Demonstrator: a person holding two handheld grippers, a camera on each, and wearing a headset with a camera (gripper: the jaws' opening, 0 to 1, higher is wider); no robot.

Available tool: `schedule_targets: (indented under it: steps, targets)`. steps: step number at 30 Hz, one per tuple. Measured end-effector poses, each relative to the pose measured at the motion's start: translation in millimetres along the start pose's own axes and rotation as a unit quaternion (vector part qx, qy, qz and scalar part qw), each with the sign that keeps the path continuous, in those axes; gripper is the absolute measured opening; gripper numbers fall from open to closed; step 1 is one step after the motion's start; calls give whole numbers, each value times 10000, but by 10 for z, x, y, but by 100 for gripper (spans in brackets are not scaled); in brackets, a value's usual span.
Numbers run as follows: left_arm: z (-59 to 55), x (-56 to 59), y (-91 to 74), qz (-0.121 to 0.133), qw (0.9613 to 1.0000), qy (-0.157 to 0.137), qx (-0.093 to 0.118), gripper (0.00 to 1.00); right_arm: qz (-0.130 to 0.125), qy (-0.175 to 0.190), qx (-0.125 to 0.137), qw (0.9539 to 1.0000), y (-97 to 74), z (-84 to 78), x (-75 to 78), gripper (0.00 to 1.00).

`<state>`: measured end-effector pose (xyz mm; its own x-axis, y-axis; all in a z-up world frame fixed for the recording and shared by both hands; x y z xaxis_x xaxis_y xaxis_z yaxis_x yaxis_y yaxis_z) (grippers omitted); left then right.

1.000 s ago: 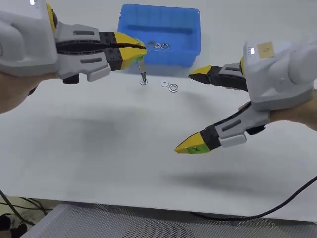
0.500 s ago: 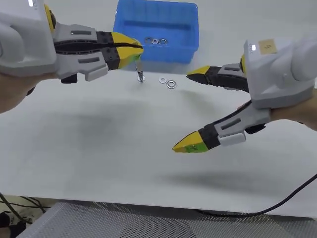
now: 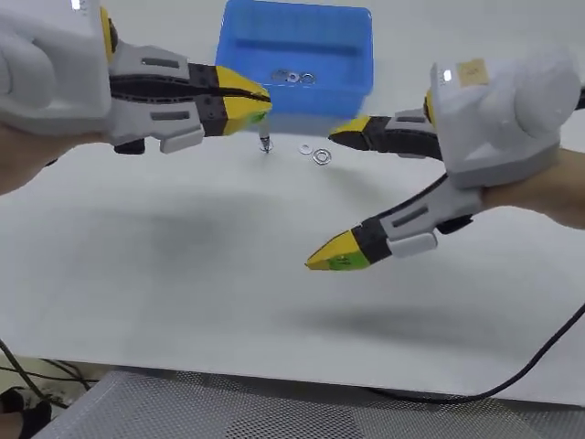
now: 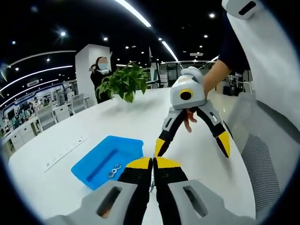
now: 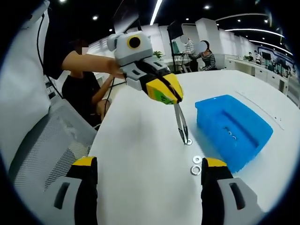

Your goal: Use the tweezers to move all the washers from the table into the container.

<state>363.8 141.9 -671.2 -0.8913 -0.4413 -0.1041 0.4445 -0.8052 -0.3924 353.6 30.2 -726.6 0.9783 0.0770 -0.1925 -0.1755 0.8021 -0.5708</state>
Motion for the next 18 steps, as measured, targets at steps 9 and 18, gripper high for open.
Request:
schedule_targets:
  steps: [9, 18]
  targets:
    - [-111, -163, -25, -306, 9994, -48, -156, 5, 3, -126, 138, 9998, 202, 316, 303, 56]
    - [-128, -139, -37, -403, 9989, -62, -213, 5, 3, -996, -473, 9939, 392, 304, 492, 28]
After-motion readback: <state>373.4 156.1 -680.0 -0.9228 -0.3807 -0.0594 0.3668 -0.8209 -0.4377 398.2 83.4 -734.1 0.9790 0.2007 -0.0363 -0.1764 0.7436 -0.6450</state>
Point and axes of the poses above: the centre of the closed fingertips' face, and the gripper's own axes: y roughly forward along the fingers, x roughly to its right, z roughly out of its top, the point moved 6 cm from there along -y, roughly backward along the fingers, and after that the axes turned 4 degrees about -x, right-handed, at the moved point
